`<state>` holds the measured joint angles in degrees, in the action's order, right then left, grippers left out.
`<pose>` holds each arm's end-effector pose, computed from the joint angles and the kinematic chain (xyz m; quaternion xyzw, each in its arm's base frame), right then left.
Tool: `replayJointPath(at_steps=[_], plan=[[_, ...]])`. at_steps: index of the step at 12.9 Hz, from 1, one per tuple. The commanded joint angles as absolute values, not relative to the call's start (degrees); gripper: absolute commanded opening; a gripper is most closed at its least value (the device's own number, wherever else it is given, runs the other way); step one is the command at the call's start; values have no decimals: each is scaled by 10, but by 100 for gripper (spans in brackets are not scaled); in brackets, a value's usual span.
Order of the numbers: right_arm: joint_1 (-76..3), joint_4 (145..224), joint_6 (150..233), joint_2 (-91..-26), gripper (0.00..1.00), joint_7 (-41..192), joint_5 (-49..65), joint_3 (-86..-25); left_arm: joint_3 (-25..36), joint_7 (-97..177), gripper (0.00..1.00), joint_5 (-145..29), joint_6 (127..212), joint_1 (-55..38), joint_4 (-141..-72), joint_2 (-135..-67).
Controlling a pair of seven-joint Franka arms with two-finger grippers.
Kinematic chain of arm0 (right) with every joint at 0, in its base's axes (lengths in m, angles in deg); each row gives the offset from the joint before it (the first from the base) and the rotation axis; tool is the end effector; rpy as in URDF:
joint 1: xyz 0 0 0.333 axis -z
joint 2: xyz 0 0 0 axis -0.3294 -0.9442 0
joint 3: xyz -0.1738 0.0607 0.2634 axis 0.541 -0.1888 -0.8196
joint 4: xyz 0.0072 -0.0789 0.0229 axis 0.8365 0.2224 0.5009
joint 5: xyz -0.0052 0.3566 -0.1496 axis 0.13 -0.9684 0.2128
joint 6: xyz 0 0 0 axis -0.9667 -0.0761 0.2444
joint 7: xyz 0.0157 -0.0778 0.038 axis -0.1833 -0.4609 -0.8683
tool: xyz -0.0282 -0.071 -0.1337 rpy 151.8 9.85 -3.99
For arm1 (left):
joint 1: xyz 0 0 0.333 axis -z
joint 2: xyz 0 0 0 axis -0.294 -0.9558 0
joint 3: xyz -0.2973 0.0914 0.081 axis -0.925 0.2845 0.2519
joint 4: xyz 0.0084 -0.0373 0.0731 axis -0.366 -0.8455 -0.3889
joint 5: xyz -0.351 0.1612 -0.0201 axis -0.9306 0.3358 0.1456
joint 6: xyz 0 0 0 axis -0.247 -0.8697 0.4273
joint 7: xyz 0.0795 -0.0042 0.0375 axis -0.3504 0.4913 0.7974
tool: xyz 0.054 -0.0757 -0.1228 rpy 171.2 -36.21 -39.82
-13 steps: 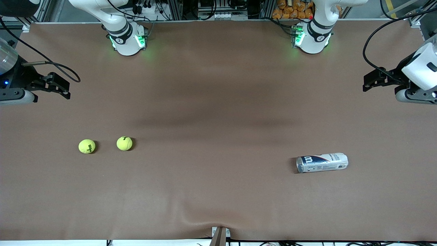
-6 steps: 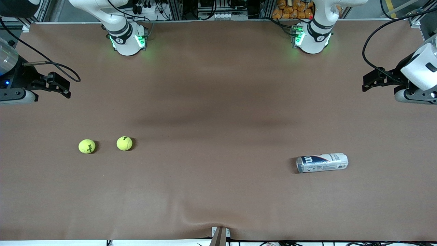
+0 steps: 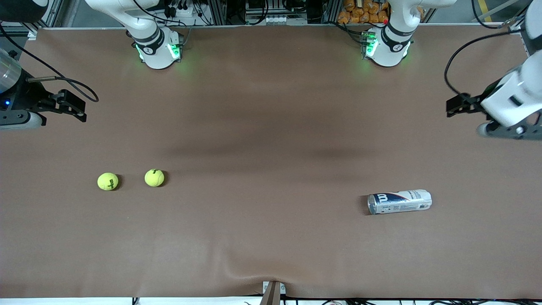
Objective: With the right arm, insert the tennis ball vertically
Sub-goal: 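Reach the left gripper to the can while the right gripper reaches a ball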
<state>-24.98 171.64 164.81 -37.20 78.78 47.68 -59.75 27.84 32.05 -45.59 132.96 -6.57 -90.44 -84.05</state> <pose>0.5576 0.0381 0.5903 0.9982 0.0554 0.0019 0.0210 0.5621 -0.0565 0.5373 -0.9920 0.0641 0.1023 0.0374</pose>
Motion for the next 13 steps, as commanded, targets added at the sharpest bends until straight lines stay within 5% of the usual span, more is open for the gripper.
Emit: replayJointPath(at_steps=[1,7,13], plan=[[-255,1724,1647,-363,100,784,483,-594,277,278,100,-433,1323,-58,-895,-883],[-255,1751,1675,-372,100,784,483,-594,276,132,100,-363,1376,-30,-893,-964],[-260,1756,1748,-463,100,784,473,-595,276,-27,100,-292,1445,-20,-894,-1043]])
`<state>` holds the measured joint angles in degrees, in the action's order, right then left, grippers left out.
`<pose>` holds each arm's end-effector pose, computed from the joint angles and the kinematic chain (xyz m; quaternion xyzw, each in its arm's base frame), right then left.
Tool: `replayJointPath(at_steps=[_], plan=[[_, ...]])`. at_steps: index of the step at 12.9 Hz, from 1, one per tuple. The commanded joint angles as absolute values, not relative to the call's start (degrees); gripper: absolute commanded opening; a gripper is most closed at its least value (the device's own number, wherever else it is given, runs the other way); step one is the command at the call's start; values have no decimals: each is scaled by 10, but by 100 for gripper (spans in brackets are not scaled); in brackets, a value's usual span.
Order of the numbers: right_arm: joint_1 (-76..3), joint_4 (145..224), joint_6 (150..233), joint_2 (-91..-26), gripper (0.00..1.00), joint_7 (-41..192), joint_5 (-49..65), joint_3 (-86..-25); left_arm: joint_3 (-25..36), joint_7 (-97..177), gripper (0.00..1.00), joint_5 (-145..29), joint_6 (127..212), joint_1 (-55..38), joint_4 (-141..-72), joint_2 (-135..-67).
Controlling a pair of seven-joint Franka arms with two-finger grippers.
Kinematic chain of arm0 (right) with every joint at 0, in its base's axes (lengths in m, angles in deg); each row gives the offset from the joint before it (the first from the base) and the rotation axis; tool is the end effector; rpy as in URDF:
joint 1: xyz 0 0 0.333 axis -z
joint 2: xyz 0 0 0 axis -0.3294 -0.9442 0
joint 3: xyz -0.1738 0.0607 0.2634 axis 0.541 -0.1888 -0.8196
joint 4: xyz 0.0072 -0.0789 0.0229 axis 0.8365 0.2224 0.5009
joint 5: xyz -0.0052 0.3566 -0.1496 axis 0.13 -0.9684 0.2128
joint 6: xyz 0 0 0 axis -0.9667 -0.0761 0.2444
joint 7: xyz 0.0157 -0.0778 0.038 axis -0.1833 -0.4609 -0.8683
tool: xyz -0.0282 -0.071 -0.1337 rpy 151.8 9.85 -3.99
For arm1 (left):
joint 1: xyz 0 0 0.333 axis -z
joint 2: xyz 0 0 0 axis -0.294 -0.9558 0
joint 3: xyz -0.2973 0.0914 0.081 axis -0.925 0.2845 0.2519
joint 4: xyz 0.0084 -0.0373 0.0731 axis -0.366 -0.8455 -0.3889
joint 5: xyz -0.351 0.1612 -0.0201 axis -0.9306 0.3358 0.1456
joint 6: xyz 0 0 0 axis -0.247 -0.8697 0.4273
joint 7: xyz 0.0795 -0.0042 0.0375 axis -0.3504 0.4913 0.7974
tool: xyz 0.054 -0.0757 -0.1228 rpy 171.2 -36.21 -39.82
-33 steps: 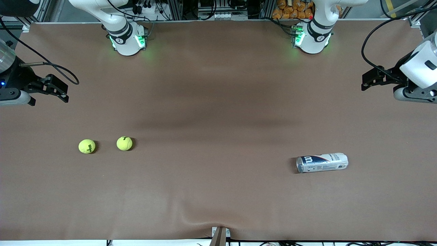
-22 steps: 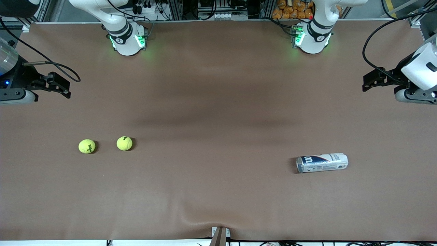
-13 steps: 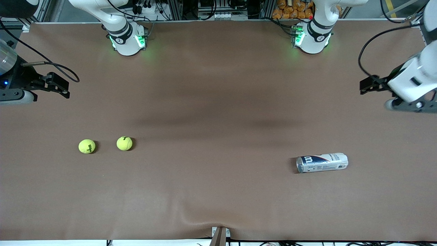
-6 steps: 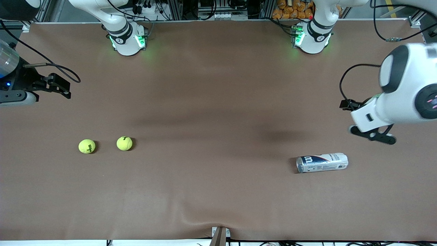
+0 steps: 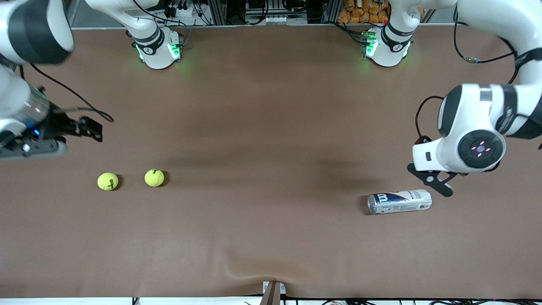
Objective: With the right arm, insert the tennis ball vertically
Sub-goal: 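Reach the left gripper to the can while the right gripper reaches a ball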
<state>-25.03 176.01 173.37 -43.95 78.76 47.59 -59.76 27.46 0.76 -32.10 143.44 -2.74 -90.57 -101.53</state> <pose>0.5980 0.0432 0.4990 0.9978 0.0596 -0.0204 0.0218 0.6305 -0.0789 0.3676 -0.8956 0.3827 0.1903 0.1230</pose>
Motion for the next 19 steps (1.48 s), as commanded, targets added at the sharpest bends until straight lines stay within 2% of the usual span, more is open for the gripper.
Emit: replayJointPath(at_steps=[1,5,10,13,19], plan=[[-260,1756,1767,-479,100,784,472,-595,276,-38,100,-285,1454,-19,-894,-1057],[-267,1755,1838,-541,100,785,471,-595,276,-128,100,-260,1519,-21,-894,-1105],[-267,1756,1907,-617,100,785,471,-595,276,-246,100,-248,1642,-29,-895,-1157],[-260,1760,1948,-658,100,782,472,-595,275,-260,100,-248,1679,-29,-896,-1174],[-259,1815,1975,-667,100,783,471,-595,275,-259,100,-249,1721,-29,-896,-1208]])
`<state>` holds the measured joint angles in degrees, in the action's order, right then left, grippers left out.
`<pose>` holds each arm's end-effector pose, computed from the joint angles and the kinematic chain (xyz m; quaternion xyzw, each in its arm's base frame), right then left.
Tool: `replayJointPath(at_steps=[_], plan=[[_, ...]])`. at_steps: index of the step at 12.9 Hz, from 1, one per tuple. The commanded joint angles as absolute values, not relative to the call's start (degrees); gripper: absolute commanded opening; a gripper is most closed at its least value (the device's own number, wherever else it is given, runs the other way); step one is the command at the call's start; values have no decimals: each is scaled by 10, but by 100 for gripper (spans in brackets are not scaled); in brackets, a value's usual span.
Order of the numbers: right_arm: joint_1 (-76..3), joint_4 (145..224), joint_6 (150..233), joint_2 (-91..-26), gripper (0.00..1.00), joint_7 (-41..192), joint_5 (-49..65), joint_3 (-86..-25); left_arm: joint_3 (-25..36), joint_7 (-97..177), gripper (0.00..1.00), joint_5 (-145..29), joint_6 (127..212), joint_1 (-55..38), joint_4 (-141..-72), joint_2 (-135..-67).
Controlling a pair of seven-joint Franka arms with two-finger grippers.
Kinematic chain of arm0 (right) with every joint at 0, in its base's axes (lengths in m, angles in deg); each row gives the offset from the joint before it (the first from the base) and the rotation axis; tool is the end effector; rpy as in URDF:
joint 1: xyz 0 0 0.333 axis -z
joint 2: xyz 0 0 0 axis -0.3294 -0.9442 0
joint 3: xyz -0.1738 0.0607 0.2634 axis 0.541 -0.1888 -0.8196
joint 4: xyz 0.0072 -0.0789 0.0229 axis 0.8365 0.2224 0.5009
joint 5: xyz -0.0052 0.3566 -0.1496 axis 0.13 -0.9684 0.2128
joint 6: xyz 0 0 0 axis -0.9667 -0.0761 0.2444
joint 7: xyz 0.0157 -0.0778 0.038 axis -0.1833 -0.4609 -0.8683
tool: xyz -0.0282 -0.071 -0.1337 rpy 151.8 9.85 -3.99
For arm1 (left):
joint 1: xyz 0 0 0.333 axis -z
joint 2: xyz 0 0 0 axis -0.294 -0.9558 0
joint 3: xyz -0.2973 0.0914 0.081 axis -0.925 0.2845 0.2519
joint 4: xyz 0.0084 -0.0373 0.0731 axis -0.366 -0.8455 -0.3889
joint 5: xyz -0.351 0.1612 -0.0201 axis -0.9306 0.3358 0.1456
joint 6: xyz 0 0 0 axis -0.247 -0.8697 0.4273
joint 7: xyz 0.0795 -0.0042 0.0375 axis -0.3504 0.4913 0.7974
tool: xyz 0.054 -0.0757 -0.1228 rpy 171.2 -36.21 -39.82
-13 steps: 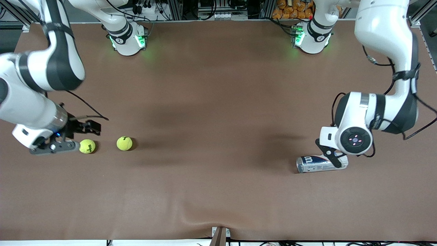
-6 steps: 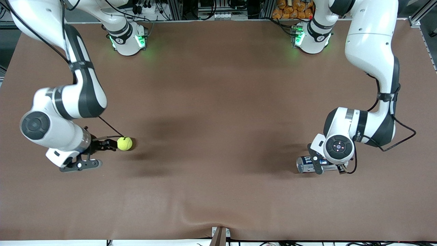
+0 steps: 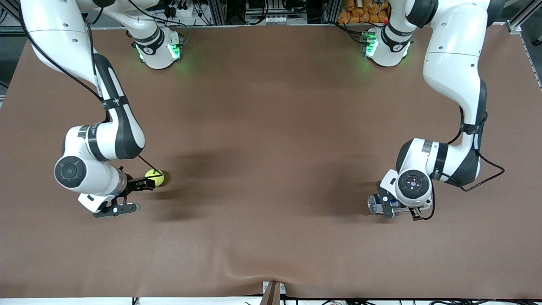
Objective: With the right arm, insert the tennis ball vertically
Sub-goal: 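Reach the left gripper to the can while the right gripper reaches a ball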
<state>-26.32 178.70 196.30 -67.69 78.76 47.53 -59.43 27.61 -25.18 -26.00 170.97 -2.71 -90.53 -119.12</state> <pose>0.6663 0.0629 0.2417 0.9954 0.0771 -0.0506 0.0251 0.6935 -0.0978 0.1864 -0.7368 0.6444 0.1482 0.1412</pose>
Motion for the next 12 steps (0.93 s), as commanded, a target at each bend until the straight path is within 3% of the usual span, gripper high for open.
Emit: replayJointPath(at_steps=[1,11,12], plan=[[-259,1822,1975,-670,100,783,470,-596,276,-257,100,-248,1723,-29,-896,-1212],[-242,1844,1981,-696,100,727,396,-595,276,-252,100,-252,1727,-29,-893,-1244],[-246,1851,1984,-696,100,726,372,-595,276,-254,73,-251,1727,-27,-893,-1244]])
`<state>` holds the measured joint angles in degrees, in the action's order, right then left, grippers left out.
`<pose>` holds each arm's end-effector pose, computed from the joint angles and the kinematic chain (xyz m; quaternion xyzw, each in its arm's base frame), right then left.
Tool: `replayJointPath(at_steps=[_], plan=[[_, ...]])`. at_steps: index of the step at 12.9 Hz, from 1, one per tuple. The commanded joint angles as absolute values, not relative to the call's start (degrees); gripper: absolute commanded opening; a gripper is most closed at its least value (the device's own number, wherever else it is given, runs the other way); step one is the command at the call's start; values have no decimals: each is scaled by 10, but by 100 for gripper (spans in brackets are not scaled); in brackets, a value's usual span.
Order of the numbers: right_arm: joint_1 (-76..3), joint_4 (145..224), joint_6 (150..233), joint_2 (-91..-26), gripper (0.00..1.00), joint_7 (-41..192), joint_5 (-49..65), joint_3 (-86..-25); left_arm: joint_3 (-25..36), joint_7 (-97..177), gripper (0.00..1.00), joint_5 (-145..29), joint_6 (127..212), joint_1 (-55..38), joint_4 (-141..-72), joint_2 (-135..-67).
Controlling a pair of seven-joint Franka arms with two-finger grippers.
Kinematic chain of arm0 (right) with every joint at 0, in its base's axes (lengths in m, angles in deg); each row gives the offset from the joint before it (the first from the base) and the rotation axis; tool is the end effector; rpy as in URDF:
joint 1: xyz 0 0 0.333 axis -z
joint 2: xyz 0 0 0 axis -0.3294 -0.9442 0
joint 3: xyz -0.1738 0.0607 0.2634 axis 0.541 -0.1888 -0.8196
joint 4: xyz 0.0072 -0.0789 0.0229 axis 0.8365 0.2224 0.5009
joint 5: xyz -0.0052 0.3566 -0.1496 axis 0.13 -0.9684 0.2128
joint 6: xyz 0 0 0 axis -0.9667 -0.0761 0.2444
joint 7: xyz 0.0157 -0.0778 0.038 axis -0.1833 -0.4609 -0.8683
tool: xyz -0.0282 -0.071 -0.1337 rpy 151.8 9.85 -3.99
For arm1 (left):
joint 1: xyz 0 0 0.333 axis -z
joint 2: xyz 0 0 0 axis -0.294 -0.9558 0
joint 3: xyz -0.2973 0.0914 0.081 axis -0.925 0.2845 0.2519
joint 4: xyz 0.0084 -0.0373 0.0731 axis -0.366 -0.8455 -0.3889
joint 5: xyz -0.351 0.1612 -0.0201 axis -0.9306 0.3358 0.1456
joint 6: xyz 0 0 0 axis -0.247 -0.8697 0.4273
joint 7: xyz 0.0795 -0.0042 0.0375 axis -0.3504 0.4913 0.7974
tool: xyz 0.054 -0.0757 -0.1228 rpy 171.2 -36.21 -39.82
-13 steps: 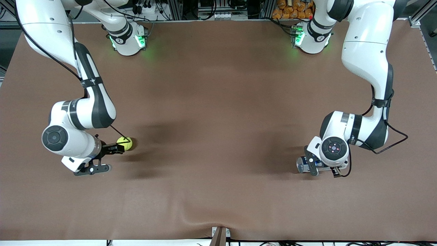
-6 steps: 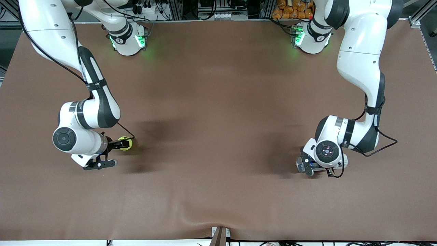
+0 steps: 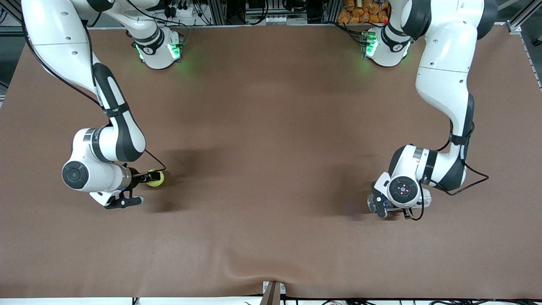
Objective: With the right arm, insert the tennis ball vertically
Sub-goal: 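Lift the can upright with the left gripper while the right gripper grasps the ball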
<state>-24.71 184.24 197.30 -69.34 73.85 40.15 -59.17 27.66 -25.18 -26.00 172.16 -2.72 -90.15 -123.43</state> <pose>0.6339 0.0495 0.1847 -0.9920 -0.0656 0.1041 0.0297 0.6863 -0.0965 0.1380 -0.7301 0.6494 0.1686 0.1293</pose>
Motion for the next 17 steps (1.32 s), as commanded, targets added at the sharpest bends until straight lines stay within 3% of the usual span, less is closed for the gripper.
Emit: replayJointPath(at_steps=[1,2,7,10,11,16,17], plan=[[-248,1856,1986,-696,100,726,365,-595,276,-254,59,-252,1727,-27,-893,-1244],[-248,1857,1991,-697,100,726,365,-595,276,-254,49,-252,1727,-25,-892,-1243],[-247,1858,2002,-714,100,726,365,-595,268,-260,53,-256,1727,-15,-888,-1223],[-246,1867,2011,-715,100,726,365,-595,225,-260,54,-263,1725,-25,-888,-1199],[-247,1867,2011,-715,94,726,365,-595,206,-260,54,-292,1724,-32,-887,-1191],[-251,1866,1998,-703,14,727,365,-595,163,-259,52,-529,1722,-32,-873,-1158],[-251,1866,1990,-692,5,727,365,-595,149,-254,52,-563,1722,-32,-860,-1158]])
